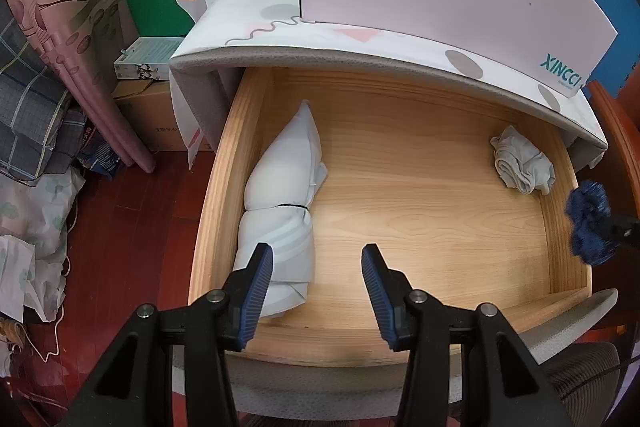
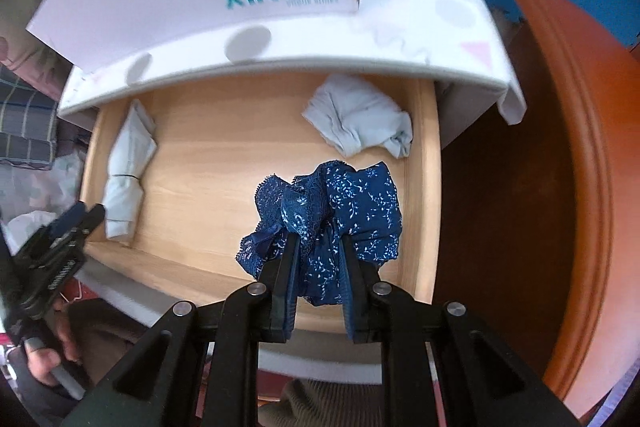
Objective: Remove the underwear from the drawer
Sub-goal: 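Lift the navy floral underwear with the right gripper up over the pink box, then lower the navy floral underwear into the pink box and open the right gripper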
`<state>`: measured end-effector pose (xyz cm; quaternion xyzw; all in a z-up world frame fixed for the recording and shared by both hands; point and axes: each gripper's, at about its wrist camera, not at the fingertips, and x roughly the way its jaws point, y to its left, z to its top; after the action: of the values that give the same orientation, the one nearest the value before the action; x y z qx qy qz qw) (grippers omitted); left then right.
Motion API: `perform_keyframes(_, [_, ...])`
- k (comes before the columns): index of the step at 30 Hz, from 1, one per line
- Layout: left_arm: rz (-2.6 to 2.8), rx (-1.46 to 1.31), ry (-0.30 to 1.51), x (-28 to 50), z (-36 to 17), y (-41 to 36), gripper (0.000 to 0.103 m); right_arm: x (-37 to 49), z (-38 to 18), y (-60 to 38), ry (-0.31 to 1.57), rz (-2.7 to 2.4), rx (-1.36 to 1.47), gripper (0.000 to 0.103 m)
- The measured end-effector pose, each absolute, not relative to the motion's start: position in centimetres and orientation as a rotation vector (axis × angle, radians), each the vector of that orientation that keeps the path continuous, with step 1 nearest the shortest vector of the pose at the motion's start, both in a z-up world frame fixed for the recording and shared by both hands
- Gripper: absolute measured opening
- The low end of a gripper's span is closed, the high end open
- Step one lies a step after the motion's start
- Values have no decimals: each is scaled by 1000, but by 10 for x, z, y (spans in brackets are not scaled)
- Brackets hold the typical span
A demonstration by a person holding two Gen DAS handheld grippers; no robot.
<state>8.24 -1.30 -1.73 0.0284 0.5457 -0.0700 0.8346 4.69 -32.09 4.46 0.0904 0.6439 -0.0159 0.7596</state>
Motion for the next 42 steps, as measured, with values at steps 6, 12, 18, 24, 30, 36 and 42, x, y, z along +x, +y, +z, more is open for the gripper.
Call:
perform_keyframes(6, [-139, 62, 1158, 82, -18, -12, 47, 50, 78, -314, 1337, -34, 198, 16])
perform_keyframes(12, [-141, 61, 1156, 81, -18, -13, 52, 59, 129, -317, 1251, -31, 193, 16])
perform_keyframes(18, [-141, 59, 1149, 81, -17, -13, 52, 87, 181, -316, 1156, -25, 194, 16])
perform_keyframes(24, [-147, 55, 1145, 80, -16, -11, 53, 129, 207, -305, 1100, -20, 170, 16])
perform_keyframes(30, [-142, 56, 1107, 77, -10, -12, 53, 177, 195, -293, 1100, -46, 133, 16])
perform_keyframes(36, [-141, 25, 1077, 76, -6, -7, 53, 216, 158, -288, 1144, -93, 88, 16])
perform_keyframes(42, [-142, -14, 1066, 77, -4, -2, 53, 232, 118, -290, 1205, -108, 102, 17])
